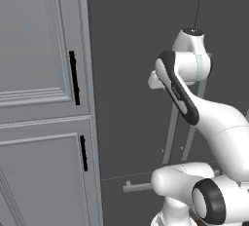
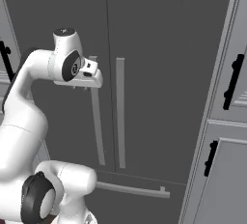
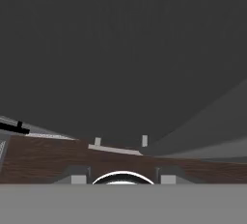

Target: Take the strawberry from the fridge and place it on top of the pancake, located on the dining counter.

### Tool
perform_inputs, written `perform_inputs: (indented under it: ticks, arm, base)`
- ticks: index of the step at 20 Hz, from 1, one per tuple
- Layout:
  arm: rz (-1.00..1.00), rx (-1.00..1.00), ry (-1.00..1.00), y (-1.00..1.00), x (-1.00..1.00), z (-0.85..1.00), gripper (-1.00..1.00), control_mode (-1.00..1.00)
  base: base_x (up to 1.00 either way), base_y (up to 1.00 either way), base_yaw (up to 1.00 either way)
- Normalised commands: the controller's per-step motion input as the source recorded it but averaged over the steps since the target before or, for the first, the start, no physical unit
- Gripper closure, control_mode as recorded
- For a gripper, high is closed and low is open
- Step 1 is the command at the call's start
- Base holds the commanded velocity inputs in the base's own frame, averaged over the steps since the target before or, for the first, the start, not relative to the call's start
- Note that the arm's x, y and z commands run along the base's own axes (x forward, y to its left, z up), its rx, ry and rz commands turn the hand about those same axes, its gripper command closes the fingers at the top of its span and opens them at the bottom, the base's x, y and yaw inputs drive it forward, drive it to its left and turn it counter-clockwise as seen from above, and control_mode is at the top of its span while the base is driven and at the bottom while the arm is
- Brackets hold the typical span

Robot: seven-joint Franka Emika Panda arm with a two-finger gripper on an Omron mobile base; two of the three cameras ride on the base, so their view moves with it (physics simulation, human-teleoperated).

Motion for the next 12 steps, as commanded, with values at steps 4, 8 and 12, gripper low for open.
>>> perform_inputs:
  ticks: [4, 8, 12]
  arm:
    - [0.00, 0.00, 0.00, 0.00, 0.00, 0.00, -1.00, 1.00]
    - [0.00, 0.00, 0.00, 0.00, 0.00, 0.00, -1.00, 1.00]
    - [0.00, 0.00, 0.00, 0.00, 0.00, 0.00, -1.00, 1.00]
  base:
    - [-0.16, 0.00, 0.00]
    - [-0.53, 0.00, 0.00]
    - [-0.68, -0.02, 0.00]
